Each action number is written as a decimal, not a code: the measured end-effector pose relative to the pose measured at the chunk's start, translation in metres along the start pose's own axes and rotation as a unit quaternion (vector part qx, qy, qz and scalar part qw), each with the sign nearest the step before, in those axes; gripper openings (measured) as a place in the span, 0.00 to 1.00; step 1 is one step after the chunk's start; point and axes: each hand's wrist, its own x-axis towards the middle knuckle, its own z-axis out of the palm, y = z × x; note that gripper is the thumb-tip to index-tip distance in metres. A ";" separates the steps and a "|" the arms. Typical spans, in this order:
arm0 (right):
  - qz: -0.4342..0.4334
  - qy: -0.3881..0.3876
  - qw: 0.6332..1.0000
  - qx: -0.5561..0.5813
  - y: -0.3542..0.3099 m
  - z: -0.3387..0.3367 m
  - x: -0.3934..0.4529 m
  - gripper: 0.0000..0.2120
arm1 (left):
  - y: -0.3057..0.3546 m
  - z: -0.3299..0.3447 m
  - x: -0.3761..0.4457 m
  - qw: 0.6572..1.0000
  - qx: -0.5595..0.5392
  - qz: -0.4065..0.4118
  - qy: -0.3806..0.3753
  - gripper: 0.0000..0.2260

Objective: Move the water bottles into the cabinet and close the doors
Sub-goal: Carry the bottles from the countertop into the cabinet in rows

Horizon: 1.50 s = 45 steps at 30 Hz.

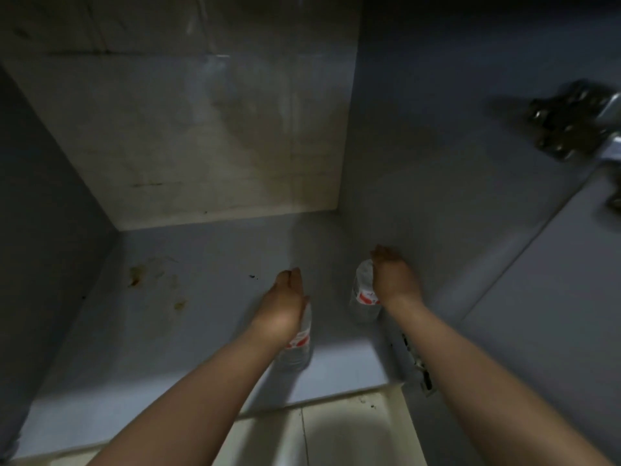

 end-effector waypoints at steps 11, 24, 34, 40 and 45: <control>-0.042 -0.044 0.996 0.072 0.019 0.007 0.010 0.28 | 0.058 0.025 0.084 0.998 0.012 0.058 0.032 0.18; -0.052 -0.040 0.992 0.108 0.019 0.004 0.010 0.28 | 0.068 0.023 0.090 0.998 -0.018 0.062 -0.001 0.20; -0.056 -0.066 0.995 0.047 0.017 -0.001 0.005 0.31 | 0.067 0.016 0.089 0.997 -0.025 0.069 -0.022 0.24; -0.053 -0.060 0.997 0.000 0.008 -0.030 -0.006 0.26 | 0.040 -0.012 0.053 0.997 0.068 0.032 -0.001 0.22; -0.017 -0.037 0.999 -0.028 -0.021 -0.062 -0.041 0.22 | 0.019 -0.033 -0.025 0.995 0.078 -0.016 -0.061 0.21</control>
